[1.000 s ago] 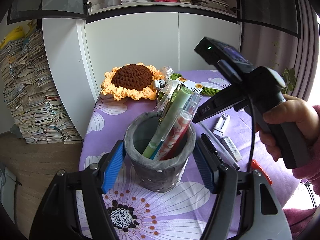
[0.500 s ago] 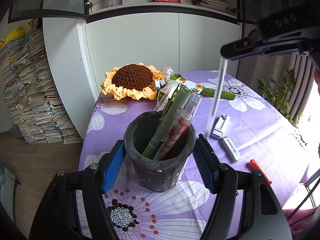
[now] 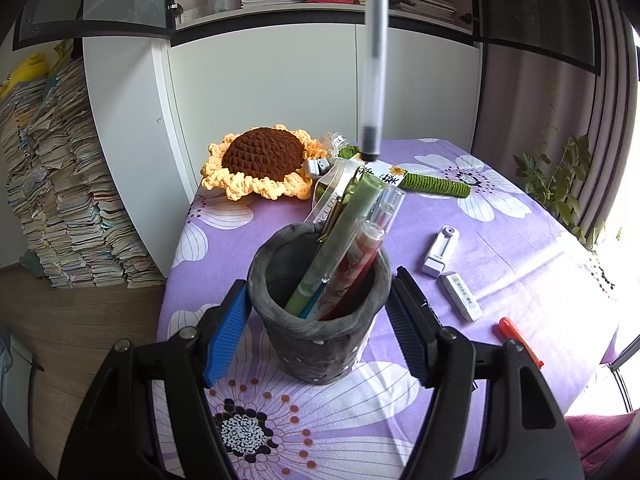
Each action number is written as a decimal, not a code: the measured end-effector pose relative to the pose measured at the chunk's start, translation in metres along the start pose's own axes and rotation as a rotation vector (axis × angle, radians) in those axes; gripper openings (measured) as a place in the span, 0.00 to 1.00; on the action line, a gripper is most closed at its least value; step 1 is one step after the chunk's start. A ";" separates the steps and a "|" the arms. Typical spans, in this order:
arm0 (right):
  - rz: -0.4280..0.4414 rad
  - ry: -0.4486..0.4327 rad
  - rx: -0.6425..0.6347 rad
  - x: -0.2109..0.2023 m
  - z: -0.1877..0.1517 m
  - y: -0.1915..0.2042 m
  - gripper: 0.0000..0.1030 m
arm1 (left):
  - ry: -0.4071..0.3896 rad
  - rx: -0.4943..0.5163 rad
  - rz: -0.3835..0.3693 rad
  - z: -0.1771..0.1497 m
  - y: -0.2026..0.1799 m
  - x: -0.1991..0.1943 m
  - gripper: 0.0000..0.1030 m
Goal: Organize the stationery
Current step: 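Lift the clear pen and drop it into the held cup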
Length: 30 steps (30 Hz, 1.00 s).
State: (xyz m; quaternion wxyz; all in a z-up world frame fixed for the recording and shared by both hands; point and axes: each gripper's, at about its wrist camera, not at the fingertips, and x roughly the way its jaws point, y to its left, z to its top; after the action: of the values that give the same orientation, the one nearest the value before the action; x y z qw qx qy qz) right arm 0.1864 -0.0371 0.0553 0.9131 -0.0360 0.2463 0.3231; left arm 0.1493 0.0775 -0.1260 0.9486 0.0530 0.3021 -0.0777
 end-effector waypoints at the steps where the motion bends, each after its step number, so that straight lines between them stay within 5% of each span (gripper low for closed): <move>1: 0.005 -0.008 -0.011 -0.001 0.002 0.005 0.13 | 0.001 0.000 0.000 0.000 0.000 0.000 0.66; 6: 0.036 0.009 -0.040 0.009 -0.001 0.019 0.13 | 0.000 0.003 -0.002 0.000 -0.001 0.000 0.66; 19: 0.076 0.241 0.027 0.078 -0.049 0.008 0.13 | 0.003 0.000 -0.005 0.000 -0.001 0.001 0.67; 30: 0.144 0.294 0.118 0.069 -0.059 -0.012 0.14 | 0.006 -0.004 0.001 0.000 0.000 0.001 0.67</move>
State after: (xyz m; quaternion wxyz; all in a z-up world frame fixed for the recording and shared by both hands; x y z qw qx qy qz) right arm 0.2146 -0.0205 -0.0304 0.8422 -0.0113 0.3979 0.3636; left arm 0.1499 0.0774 -0.1268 0.9478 0.0515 0.3052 -0.0763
